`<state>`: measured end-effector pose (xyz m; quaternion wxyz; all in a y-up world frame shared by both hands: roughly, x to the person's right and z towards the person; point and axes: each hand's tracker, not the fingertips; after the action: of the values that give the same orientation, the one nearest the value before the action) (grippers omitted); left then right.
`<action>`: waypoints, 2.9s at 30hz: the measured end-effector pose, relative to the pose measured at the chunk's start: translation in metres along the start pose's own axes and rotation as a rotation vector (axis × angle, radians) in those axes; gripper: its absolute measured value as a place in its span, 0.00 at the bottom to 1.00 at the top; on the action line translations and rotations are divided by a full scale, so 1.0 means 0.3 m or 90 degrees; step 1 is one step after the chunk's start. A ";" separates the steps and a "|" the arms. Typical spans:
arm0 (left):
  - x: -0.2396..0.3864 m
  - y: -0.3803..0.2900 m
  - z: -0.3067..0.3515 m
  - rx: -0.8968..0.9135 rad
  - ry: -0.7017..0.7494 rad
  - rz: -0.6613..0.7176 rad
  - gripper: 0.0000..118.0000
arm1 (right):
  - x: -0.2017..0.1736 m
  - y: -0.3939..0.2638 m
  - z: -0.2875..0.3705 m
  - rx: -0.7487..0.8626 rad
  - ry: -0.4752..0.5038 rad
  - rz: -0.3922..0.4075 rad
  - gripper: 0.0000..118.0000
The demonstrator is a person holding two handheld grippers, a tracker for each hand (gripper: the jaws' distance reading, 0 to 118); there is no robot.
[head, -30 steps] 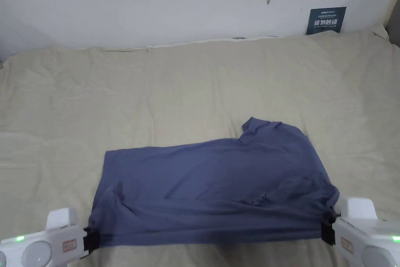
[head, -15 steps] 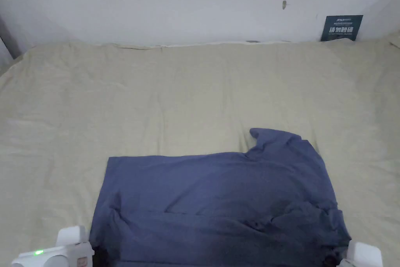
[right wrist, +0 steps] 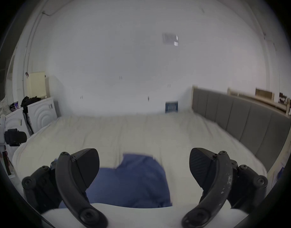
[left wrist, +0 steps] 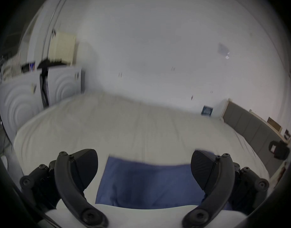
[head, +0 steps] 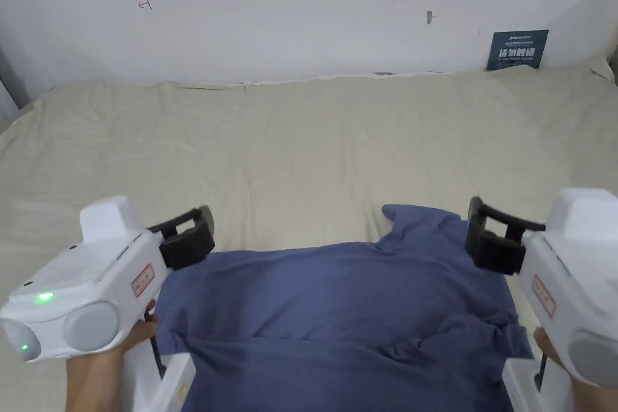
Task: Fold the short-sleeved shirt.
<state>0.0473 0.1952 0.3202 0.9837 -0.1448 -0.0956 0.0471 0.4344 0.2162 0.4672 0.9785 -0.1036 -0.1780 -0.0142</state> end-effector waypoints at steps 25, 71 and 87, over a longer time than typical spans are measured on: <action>-0.221 -0.114 -0.717 -0.383 -0.005 0.004 0.01 | -0.011 -0.029 -0.197 -0.018 -0.005 0.037 0.01; -0.309 -0.229 -0.634 -0.319 -0.010 0.027 0.02 | 0.117 -0.443 -1.000 -0.433 0.008 0.027 0.05; -0.404 -0.266 -0.197 -0.321 0.011 0.047 0.02 | 0.226 -0.319 -0.134 -0.280 0.105 -0.082 0.05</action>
<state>-0.0541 0.0881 0.2671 0.9150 -0.3891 -0.0905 0.0567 0.5054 0.1148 0.4731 0.9406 -0.3010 -0.0965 -0.1236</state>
